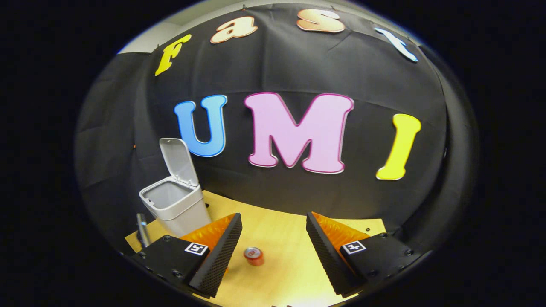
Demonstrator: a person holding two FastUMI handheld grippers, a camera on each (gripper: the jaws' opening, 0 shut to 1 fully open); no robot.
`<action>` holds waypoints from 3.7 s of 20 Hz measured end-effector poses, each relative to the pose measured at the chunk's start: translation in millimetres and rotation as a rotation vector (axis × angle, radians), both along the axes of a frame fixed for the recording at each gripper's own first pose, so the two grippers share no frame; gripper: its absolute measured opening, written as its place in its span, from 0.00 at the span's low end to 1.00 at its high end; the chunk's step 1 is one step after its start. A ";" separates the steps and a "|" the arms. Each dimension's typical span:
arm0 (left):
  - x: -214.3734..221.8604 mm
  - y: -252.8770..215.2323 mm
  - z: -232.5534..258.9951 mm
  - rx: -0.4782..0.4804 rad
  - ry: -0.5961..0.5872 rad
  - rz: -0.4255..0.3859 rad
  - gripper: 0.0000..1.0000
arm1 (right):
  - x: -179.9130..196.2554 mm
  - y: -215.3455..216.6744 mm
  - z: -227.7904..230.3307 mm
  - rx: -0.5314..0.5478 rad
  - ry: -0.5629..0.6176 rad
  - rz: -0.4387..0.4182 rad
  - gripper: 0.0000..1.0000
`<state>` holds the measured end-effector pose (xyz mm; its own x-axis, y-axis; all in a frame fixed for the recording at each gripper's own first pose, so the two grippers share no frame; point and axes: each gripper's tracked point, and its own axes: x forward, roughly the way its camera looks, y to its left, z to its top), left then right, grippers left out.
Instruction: Press the lid of the desktop garbage bin to open it, pick up the crumpled paper on the desktop and throw it into the bin, then pick up the pop can on the desktop and drop it into the bin, and finally close the garbage bin lid.
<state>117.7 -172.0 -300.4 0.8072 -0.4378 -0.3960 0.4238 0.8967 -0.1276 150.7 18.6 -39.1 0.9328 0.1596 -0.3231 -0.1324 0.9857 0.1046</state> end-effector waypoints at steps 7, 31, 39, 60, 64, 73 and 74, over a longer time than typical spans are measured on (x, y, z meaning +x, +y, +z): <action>35.0 -34.3 -51.2 -0.008 0.102 0.012 0.95 | -40.9 -73.0 -13.5 -0.088 0.027 -0.118 0.97; 68.0 30.1 118.7 -0.015 -0.134 0.066 0.82 | -69.2 -63.0 -55.6 -0.045 0.049 -0.085 0.97; 89.2 168.8 226.7 0.046 -0.238 0.260 0.82 | -54.3 -34.4 -55.9 0.041 -0.014 -0.053 0.98; 112.4 301.5 182.4 0.078 -0.174 0.502 0.97 | -67.2 -26.8 -60.4 0.034 0.005 -0.068 0.97; 116.7 302.6 214.8 0.082 -0.247 0.499 0.96 | -67.7 -26.4 -64.7 0.040 0.008 -0.058 0.97; 148.7 313.3 336.2 0.080 -0.544 0.599 0.95 | -58.6 -34.5 -85.8 0.068 0.043 -0.014 0.97; 155.5 312.7 348.4 0.085 -0.585 0.595 0.95 | -57.9 -36.6 -85.5 0.071 0.041 -0.014 0.97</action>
